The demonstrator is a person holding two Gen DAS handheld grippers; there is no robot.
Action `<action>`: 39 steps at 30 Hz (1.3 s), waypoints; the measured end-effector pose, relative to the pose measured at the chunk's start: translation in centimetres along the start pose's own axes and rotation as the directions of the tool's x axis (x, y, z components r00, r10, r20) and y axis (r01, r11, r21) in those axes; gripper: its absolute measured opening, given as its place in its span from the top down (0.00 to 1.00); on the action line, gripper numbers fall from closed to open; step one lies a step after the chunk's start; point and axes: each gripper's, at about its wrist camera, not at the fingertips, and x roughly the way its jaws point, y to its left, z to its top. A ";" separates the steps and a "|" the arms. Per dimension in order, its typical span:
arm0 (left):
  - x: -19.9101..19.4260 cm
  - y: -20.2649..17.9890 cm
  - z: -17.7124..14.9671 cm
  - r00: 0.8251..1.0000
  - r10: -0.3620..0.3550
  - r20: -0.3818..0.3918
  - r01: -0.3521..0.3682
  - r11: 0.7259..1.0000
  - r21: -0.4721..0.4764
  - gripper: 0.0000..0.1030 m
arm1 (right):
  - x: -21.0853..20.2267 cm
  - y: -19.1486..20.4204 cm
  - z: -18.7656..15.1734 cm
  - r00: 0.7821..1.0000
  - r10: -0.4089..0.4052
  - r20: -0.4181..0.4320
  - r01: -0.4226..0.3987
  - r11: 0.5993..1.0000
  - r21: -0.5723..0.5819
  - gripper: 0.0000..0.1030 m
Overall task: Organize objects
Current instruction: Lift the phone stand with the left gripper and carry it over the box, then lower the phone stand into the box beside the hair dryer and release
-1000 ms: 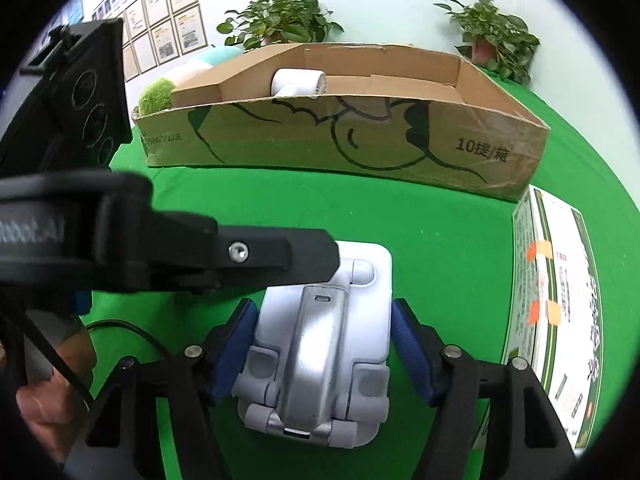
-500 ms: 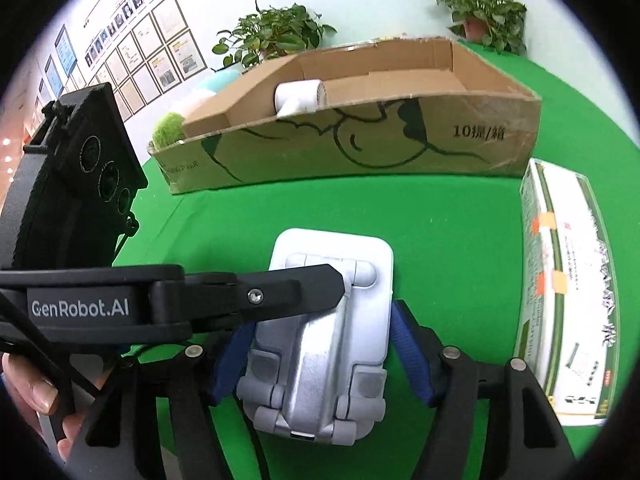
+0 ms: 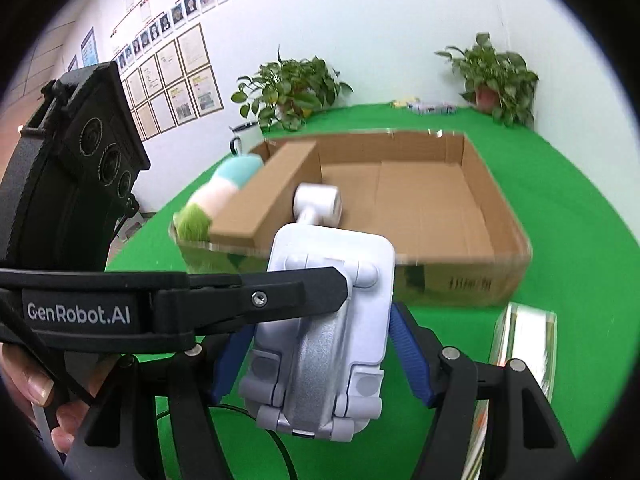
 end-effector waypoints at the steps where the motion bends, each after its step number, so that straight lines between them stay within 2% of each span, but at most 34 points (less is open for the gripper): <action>1: -0.1 -0.3 0.9 1.000 -0.001 0.005 0.001 1.000 0.008 0.70 | 0.0 0.0 1.1 1.000 -0.003 0.006 0.003 1.000 -0.015 0.36; 8: -0.2 0.4 5.3 1.000 0.027 -0.008 -0.026 1.000 0.015 0.70 | 2.4 -1.1 5.6 1.000 0.002 -0.025 -0.004 0.998 -0.064 0.36; 10: 2.9 1.0 7.4 0.999 0.042 -0.018 -0.042 0.999 -0.003 0.70 | 3.4 -1.6 6.2 0.999 0.005 -0.040 -0.008 0.998 -0.057 0.36; 15: 5.9 3.5 9.6 0.995 0.071 -0.063 -0.074 0.996 -0.049 0.69 | 6.6 -3.4 7.5 0.996 0.030 -0.088 -0.030 1.000 -0.004 0.36; 25: 10.6 5.1 11.2 0.976 0.162 -0.143 -0.169 0.985 -0.032 0.69 | 9.8 -6.2 7.8 0.983 0.107 -0.148 -0.090 0.989 0.118 0.36; 32: 11.9 6.0 11.9 0.956 0.225 -0.189 -0.237 0.971 -0.040 0.69 | 11.4 -7.1 8.0 0.971 0.163 -0.177 -0.134 0.977 0.167 0.36; 39: 12.4 8.3 11.5 0.931 0.278 -0.238 -0.301 0.951 -0.069 0.69 | 14.1 -7.1 7.4 0.946 0.235 -0.223 -0.186 0.958 0.219 0.36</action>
